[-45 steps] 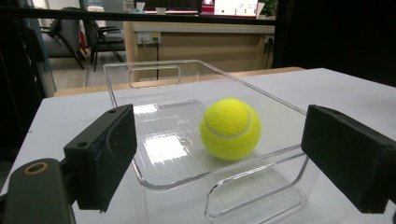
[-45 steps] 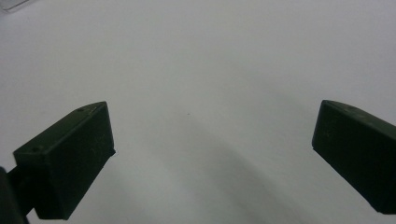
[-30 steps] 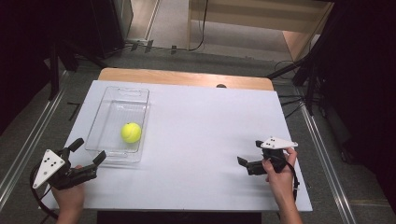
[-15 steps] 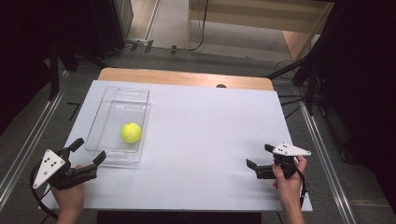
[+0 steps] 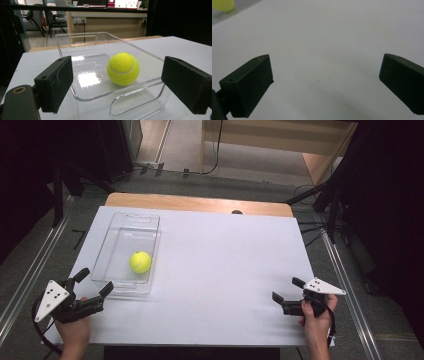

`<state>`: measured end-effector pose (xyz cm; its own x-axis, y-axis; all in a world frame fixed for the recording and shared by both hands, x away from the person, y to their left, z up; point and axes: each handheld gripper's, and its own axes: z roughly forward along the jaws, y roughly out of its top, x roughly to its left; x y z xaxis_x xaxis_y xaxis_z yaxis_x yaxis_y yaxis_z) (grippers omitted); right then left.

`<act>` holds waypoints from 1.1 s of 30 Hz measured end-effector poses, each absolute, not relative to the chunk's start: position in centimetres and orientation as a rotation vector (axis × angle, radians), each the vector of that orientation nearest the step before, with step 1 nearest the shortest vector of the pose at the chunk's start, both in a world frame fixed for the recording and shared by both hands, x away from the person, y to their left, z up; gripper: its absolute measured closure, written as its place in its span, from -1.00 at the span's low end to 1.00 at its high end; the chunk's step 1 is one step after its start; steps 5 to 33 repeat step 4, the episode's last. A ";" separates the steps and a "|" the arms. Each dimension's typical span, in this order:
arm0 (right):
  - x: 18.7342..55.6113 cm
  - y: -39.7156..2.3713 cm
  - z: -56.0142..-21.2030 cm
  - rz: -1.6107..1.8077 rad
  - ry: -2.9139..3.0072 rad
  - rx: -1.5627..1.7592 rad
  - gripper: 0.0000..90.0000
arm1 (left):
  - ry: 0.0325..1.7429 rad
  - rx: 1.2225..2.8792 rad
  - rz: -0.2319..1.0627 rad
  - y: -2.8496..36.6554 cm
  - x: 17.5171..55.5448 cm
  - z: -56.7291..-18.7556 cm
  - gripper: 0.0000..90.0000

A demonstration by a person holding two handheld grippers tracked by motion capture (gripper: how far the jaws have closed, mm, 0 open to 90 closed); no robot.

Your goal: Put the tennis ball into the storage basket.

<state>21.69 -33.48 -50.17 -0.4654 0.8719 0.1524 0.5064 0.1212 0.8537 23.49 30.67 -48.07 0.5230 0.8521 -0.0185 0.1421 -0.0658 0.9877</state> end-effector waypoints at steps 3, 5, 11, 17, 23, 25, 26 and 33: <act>21.6 -33.8 -50.2 1.291 2.008 1.344 -1.00 | 0.886 1.550 0.730 30.7 23.5 -48.1 -0.75; 21.6 -33.8 -50.2 1.292 2.004 1.348 -1.00 | 0.886 1.550 0.730 30.7 23.5 -48.1 -0.75; 21.6 -33.8 -50.2 1.292 2.004 1.348 -1.00 | 0.886 1.550 0.730 30.7 23.5 -48.1 -0.75; 21.6 -33.8 -50.2 1.292 2.004 1.348 -1.00 | 0.886 1.550 0.730 30.7 23.5 -48.1 -0.75; 21.6 -33.8 -50.2 1.292 2.004 1.348 -1.00 | 0.886 1.550 0.730 30.7 23.5 -48.1 -0.75; 21.6 -33.8 -50.2 1.292 2.004 1.348 -1.00 | 0.886 1.550 0.730 30.7 23.5 -48.1 -0.75; 21.6 -33.8 -50.2 1.292 2.004 1.348 -1.00 | 0.886 1.550 0.730 30.7 23.5 -48.1 -0.75; 21.6 -33.8 -50.2 1.292 2.004 1.348 -1.00 | 0.886 1.550 0.730 30.7 23.5 -48.1 -0.75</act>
